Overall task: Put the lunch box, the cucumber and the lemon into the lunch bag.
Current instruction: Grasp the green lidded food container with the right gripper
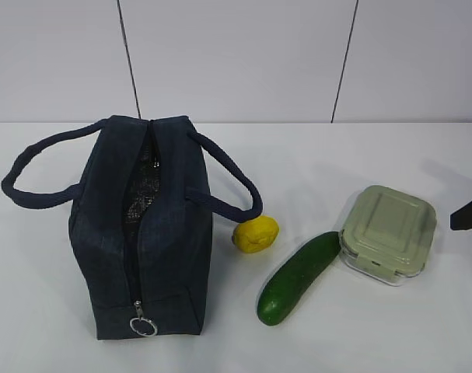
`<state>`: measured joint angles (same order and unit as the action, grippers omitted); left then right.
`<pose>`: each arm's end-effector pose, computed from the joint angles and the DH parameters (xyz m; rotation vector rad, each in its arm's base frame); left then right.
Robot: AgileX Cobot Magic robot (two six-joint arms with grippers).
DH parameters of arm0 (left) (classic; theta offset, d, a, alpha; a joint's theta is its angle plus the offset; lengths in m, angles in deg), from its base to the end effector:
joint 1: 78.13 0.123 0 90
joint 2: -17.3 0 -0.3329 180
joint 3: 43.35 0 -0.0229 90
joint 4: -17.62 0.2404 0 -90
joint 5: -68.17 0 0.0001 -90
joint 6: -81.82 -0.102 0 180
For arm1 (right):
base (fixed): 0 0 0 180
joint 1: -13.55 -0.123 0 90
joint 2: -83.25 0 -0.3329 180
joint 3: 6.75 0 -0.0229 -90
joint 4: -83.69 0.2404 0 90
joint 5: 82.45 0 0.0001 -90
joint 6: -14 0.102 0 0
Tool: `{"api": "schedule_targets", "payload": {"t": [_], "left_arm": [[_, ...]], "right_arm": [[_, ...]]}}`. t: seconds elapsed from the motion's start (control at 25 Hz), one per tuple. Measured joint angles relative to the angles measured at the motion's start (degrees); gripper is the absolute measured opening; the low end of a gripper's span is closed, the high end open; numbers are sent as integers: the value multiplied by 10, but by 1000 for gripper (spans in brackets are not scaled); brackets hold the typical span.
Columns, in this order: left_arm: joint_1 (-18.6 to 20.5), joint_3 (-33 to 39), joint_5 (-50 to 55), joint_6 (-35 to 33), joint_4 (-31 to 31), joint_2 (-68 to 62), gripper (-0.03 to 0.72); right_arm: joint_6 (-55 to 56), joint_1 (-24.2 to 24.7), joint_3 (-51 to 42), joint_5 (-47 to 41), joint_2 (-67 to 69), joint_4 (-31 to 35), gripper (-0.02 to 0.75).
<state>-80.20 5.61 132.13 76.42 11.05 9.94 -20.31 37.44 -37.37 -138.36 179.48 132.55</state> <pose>-0.0555 -0.0085 0.2670 0.1457 2.0902 -0.1034 0.2585 -0.0449 0.2493 0.4505 2.6748 0.8788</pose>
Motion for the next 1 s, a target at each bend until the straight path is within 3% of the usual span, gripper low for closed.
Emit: {"api": "schedule_targets", "payload": {"t": [0.6,1.0], "left_arm": [[0,0,0,0,0,0,234],[0,0,0,0,0,0,234]], "right_arm": [[0,0,1,32,6,3,449],[0,0,1,54,6,19,545]]}}
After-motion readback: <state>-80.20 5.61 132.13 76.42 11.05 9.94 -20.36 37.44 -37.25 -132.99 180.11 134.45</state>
